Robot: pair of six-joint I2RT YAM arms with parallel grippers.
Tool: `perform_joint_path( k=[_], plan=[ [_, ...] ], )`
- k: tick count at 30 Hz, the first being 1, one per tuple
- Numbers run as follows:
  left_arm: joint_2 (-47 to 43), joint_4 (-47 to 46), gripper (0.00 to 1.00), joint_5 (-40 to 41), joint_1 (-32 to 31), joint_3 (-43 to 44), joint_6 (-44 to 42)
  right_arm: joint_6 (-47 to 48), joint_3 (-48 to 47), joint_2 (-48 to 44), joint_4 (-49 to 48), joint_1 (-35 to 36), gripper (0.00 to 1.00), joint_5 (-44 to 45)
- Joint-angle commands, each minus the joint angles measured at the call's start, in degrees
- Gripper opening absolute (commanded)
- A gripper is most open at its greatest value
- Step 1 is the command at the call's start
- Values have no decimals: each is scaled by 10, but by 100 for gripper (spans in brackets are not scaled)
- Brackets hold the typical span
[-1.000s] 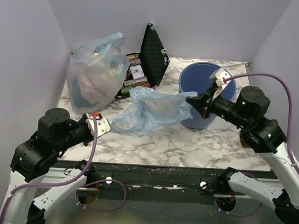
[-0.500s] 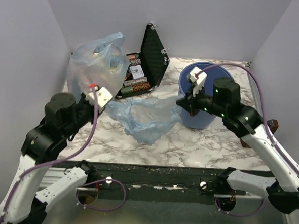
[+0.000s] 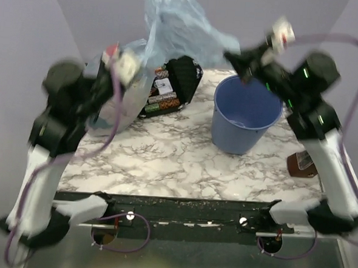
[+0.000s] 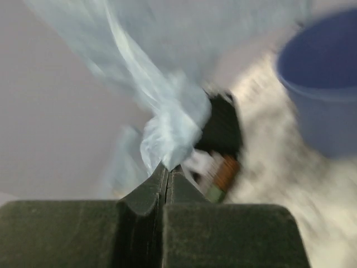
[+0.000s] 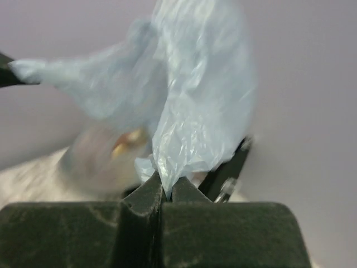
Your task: Put the trash bags into the trash bin
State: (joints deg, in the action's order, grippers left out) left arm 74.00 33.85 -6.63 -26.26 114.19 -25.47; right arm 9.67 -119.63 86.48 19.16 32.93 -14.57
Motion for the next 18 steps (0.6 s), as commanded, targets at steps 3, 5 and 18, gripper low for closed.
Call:
perform_joint_path(
  k=[3,5,18],
  plan=[
    [-429,309,0,-167,6,-426,85,-75,551,-406,165,37,1,-130],
    [-372,244,0,-125,5,-363,78,-62,489,-382,137,38,1,-106],
    [175,-264,0,23,-18,296,-191,142,-199,123,-358,29,1,40]
  ],
)
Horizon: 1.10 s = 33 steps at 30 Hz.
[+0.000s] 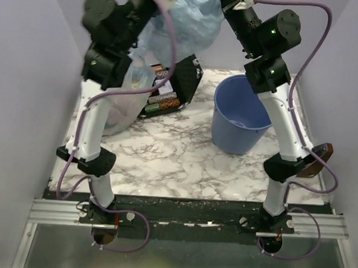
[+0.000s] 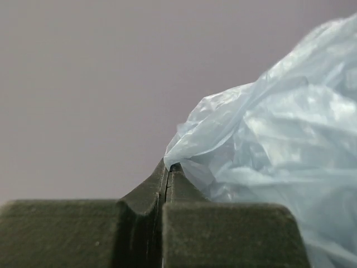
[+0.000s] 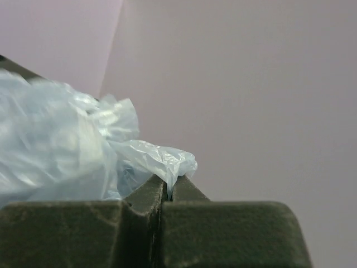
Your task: Put the trash bags into the trash bin
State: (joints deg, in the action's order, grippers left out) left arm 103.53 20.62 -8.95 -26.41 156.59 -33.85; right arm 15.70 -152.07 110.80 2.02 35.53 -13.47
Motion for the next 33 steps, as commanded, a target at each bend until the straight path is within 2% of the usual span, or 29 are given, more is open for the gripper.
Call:
perform_joint_path(
  k=[1,2,4,5,6,7,8,10,12,13,15,17,19,20,22,23,24,25,26,27,28,29,30,31,32,33],
  plan=[
    [-205,-111,0,47,-16,-261,-71,64,251,-197,-181,3,1,35],
    [-282,-70,0,26,-16,-390,-42,50,366,-266,-165,3,1,29],
    [-446,89,0,-53,-20,-658,35,-13,617,-410,-92,6,1,13],
    [-508,146,0,-76,-24,-750,92,-40,716,-472,-22,12,1,-11],
    [-568,197,0,-86,-29,-834,156,-53,778,-517,90,17,1,-58],
    [-613,240,0,-105,-31,-883,177,-79,819,-548,154,32,1,-75],
    [-654,272,0,-108,-31,-917,179,-110,858,-582,194,37,1,-65],
    [-685,296,0,-64,-15,-924,169,-119,890,-625,234,37,1,-47],
    [-664,304,0,-2,-14,-893,147,-109,879,-617,243,37,1,8],
    [-648,307,0,-4,-14,-874,136,-98,865,-603,243,37,1,33],
    [-611,324,0,-41,-14,-845,121,-68,828,-562,245,37,1,28],
    [-558,333,0,-76,-14,-808,110,-53,780,-509,244,37,1,-2],
    [-470,305,0,-66,-13,-717,106,-63,686,-419,227,33,1,20],
    [-426,275,0,-36,-7,-668,114,-79,626,-371,208,22,1,45],
    [-319,187,0,84,-4,-528,114,-116,421,-234,182,-11,1,107],
    [-243,170,0,144,6,-402,111,-133,238,-137,198,-33,1,121],
    [-167,177,0,162,23,-255,109,-141,48,-27,213,-49,1,131],
    [-66,180,0,176,33,-51,99,-126,-150,56,185,-58,1,131],
    [19,147,0,190,31,124,56,-58,-169,69,31,-51,1,139],
    [24,57,0,207,16,157,3,-7,-71,14,-108,-45,1,111],
    [-31,-27,0,218,0,61,-49,20,73,-73,-207,-40,1,86],
    [-118,-92,0,195,-5,-64,-50,26,204,-148,-277,-35,1,57],
    [-210,-138,0,142,-4,-197,-29,20,288,-225,-277,-28,1,38],
    [-320,-179,0,91,-4,-369,-15,7,363,-295,-214,-19,1,12],
    [-414,-141,0,11,-7,-491,-1,-9,431,-355,-131,-11,1,-17],
    [-477,-36,0,-63,-12,-583,8,-41,531,-424,-71,-2,1,-34]
  ],
)
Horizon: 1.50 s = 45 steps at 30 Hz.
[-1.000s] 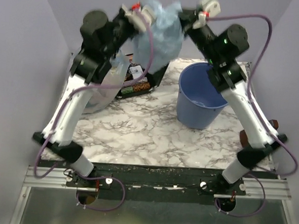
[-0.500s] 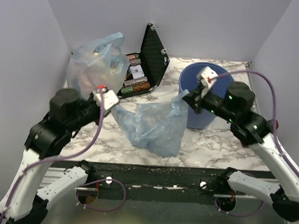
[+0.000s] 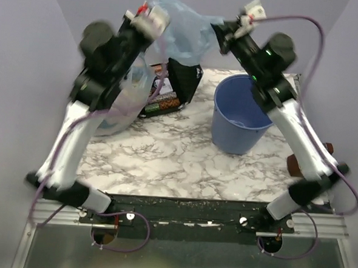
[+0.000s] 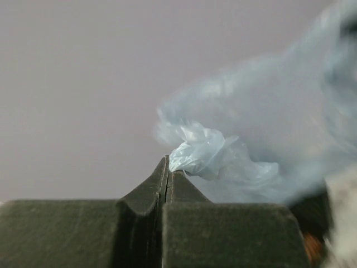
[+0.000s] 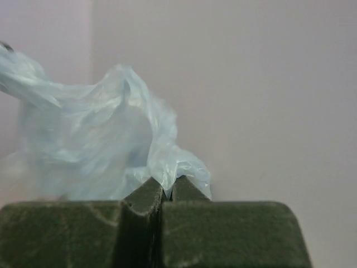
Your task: Put the trash bags into the trash bin
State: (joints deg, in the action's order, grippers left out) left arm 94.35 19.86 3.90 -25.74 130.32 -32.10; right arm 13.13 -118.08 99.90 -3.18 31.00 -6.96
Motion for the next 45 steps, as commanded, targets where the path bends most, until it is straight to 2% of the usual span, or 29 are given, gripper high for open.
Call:
perform_joint_path(
  k=[1,2,4,5,7,10,12,18,22,24,26,30,35,37,38,40,41,42,43,44,45],
  plan=[
    [-436,123,0,-227,-27,-382,17,-47,296,-380,67,57,1,-105],
    [-482,222,0,-230,-27,-445,91,-65,371,-425,152,79,1,-117],
    [-621,356,0,-280,3,-589,52,-96,509,-513,293,95,1,-167],
    [-670,366,0,-269,6,-632,66,-111,564,-558,323,95,1,-168],
    [-703,401,0,-277,7,-624,57,-94,596,-603,359,96,1,-149],
    [-629,488,0,-282,7,-534,48,-70,531,-568,375,96,1,-136],
    [-589,512,0,-295,8,-483,38,-57,485,-541,379,96,1,-157],
    [-542,404,0,-340,8,-418,65,-73,393,-497,342,96,1,-155],
    [-459,352,0,-333,8,-350,135,-90,314,-453,294,95,1,-44],
    [-422,233,0,-321,8,-328,141,-48,266,-422,227,95,1,-4],
    [-397,126,0,-301,7,-321,139,3,213,-393,174,94,1,-2],
    [-355,1,0,-265,2,-294,76,77,137,-358,127,95,1,-52],
    [-371,-149,0,-267,-9,-318,-70,134,155,-401,73,95,1,-86],
    [-363,-196,0,-269,-13,-293,-107,151,140,-410,62,94,1,-82],
    [-351,-226,0,-269,-12,-269,-120,160,122,-405,44,95,1,-71],
    [-294,-294,0,-264,-18,-205,-155,164,74,-349,-62,96,1,-28],
    [-240,-320,0,-241,-19,-146,-161,165,24,-282,-129,94,1,5],
    [-155,-327,0,-176,-18,-70,-150,160,-82,-166,-113,85,1,52],
    [-47,-273,0,-63,-6,81,-147,120,-279,-40,-31,32,1,67],
    [100,-119,0,39,4,300,-149,89,-450,93,57,-10,1,84],
    [172,10,0,114,8,436,-134,109,-526,158,155,-22,1,112]
  ],
)
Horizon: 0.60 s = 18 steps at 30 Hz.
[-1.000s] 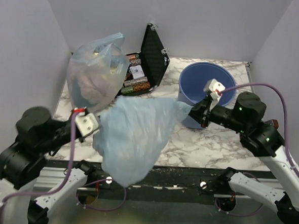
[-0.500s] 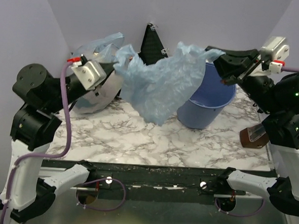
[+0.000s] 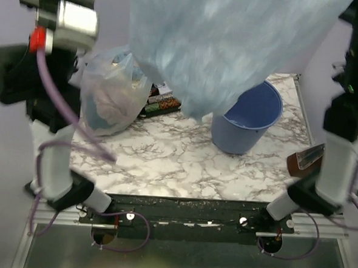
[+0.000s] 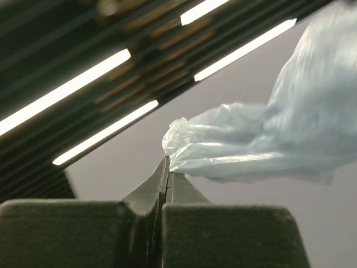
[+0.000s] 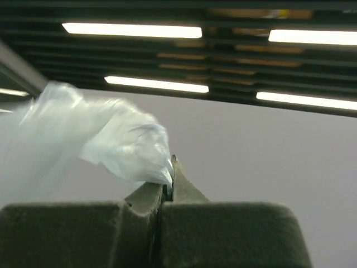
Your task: Put the trash bags into the trash bin
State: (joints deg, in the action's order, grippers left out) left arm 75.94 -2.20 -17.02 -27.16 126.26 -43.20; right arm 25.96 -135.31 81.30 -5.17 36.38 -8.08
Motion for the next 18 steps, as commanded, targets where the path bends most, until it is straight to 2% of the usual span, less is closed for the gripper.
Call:
perform_joint_path(
  k=[1,2,3,4,6,7,8,9,12,15,18],
  plan=[
    [318,358,0,354,31,387,46,-33,-342,348,308,-76,1,166],
    [259,495,0,243,79,321,156,-122,-295,322,447,-92,1,118],
    [186,556,0,113,116,178,225,-213,-204,266,527,-120,1,24],
    [84,519,0,86,117,-20,272,-252,-28,183,528,-127,1,-34],
    [-86,452,0,-2,97,-294,270,-323,296,4,408,-113,1,-96],
    [-159,419,0,-21,81,-378,280,-325,402,-73,358,-92,1,-103],
    [-204,411,0,-30,65,-433,282,-309,454,-121,345,-61,1,-94],
    [-234,420,0,-24,55,-456,295,-292,484,-156,350,-41,1,-93],
    [-253,449,0,-16,53,-434,294,-275,491,-201,375,-34,1,-96],
    [-240,432,0,34,54,-407,278,-250,479,-200,376,-34,1,-80],
    [-232,390,0,53,59,-405,276,-248,490,-196,334,-34,1,-70]
  ],
)
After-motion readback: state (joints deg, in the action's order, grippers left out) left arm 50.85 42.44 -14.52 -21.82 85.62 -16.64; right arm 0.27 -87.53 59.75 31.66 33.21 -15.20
